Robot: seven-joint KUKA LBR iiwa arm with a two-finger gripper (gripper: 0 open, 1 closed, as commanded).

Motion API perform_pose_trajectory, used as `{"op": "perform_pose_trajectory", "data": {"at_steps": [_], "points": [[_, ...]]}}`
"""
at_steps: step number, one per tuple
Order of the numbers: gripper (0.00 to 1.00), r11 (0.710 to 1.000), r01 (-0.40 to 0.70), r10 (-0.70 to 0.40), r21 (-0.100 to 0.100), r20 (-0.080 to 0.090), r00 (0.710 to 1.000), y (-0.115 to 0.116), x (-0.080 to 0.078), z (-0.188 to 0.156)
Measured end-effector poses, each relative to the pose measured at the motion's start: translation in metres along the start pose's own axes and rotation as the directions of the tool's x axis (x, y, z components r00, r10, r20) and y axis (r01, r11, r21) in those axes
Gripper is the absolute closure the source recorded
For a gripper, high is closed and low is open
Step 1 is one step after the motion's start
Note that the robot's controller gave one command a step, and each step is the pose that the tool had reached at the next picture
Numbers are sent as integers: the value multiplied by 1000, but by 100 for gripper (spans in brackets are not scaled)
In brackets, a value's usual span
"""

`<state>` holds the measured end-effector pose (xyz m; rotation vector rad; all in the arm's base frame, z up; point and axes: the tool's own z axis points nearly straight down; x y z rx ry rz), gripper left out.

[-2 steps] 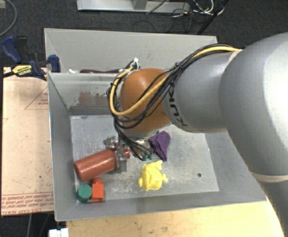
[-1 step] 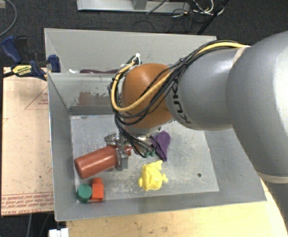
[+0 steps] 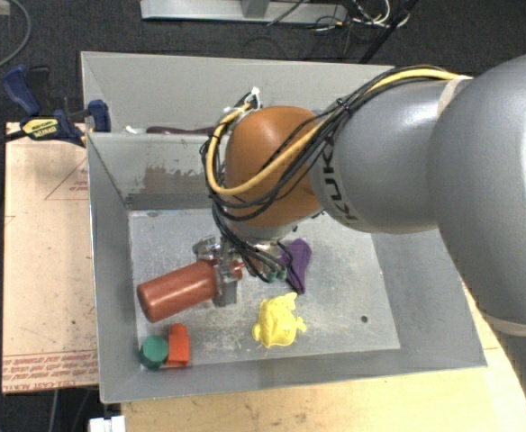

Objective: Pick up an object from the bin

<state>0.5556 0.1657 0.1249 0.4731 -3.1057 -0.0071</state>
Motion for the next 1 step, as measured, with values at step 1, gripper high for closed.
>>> {"op": "perform_pose_trajectory", "data": {"at_steps": [1], "points": [[100,1000,0,0,0,4,1000,0,-1,-19]]}}
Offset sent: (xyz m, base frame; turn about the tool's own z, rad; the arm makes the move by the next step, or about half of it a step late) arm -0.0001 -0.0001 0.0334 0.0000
